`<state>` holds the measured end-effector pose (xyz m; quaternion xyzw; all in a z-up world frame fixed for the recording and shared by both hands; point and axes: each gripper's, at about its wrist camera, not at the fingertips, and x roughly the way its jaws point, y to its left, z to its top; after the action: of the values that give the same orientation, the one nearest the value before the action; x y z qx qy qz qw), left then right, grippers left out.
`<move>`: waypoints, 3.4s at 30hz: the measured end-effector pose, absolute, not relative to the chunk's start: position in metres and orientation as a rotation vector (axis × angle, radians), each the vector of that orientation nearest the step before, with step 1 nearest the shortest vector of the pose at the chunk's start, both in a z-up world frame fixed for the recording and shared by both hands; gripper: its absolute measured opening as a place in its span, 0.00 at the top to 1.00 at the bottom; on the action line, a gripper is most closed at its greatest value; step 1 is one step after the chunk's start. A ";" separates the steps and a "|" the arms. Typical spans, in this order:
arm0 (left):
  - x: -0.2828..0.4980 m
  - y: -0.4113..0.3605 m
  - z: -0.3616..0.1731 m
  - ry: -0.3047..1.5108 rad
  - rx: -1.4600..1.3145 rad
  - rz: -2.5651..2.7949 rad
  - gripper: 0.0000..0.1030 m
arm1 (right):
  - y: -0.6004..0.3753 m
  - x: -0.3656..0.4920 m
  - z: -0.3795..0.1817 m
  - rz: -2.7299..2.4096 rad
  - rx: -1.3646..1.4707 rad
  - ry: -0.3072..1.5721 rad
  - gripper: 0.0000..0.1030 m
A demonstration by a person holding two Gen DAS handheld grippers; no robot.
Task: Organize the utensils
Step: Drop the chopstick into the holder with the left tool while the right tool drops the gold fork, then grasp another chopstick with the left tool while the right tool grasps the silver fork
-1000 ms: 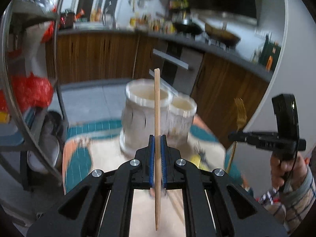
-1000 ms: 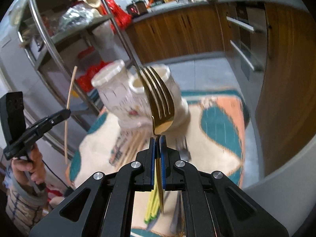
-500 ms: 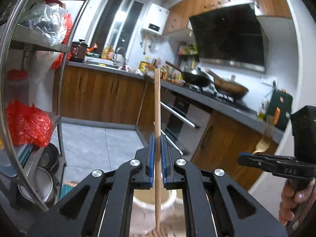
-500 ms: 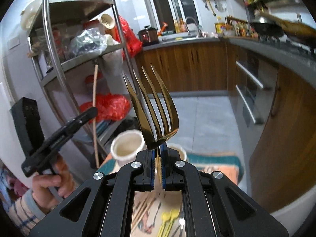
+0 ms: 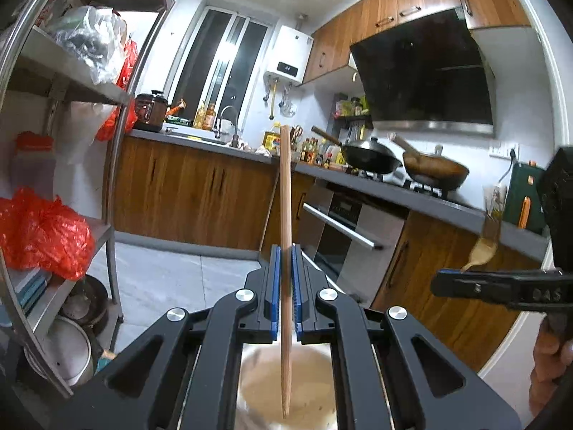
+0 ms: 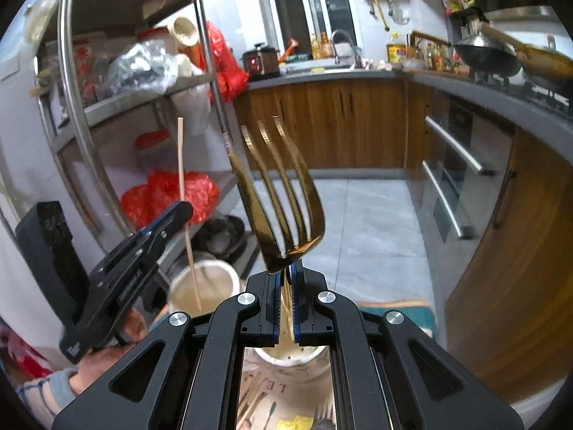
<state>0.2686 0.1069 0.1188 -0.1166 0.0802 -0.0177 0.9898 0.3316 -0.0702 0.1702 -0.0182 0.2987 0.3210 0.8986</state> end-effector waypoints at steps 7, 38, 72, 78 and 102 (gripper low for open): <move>0.252 0.098 0.095 0.180 -0.194 -0.053 0.94 | -0.060 0.336 0.137 0.667 -0.067 0.697 0.94; 0.188 0.126 0.079 0.253 -0.253 0.099 0.47 | -0.067 0.358 0.104 0.688 0.042 0.775 0.58; 0.180 0.058 -0.012 0.774 -0.081 -0.062 0.74 | -0.159 0.253 0.027 0.619 -0.026 0.773 0.53; 0.184 0.050 -0.021 0.819 -0.039 -0.064 0.79 | -0.157 0.255 0.020 0.627 -0.042 0.811 0.56; 0.185 0.070 -0.019 0.841 -0.028 0.012 0.91 | -0.149 0.254 -0.005 0.526 -0.231 0.872 0.94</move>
<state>0.1848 0.0698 -0.0187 -0.0134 0.4084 0.0056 0.9127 0.2535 -0.1490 -0.0051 -0.1104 0.4164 0.2510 0.8669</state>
